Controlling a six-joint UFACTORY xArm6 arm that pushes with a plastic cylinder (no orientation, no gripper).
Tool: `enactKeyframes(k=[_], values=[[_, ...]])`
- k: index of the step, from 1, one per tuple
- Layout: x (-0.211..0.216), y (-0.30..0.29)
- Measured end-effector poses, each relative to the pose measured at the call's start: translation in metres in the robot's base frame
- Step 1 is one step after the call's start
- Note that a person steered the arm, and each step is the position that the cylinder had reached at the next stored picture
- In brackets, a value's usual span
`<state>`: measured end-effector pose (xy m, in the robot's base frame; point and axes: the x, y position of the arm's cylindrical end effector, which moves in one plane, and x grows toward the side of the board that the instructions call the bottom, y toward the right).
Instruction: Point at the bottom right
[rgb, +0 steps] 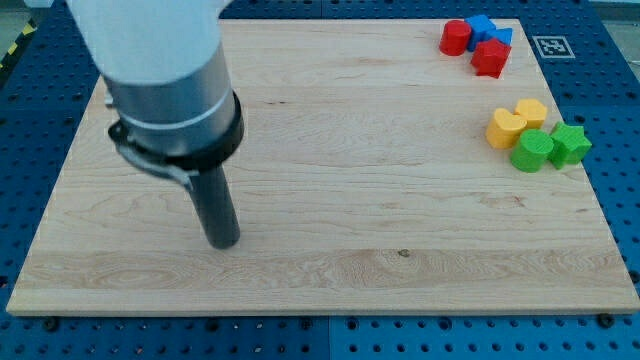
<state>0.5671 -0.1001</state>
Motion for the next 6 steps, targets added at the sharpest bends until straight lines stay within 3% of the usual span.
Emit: enactKeyframes(k=[1,2,6], values=[[0.027,0.018],[0.033,0.077],[0.016,0.444]])
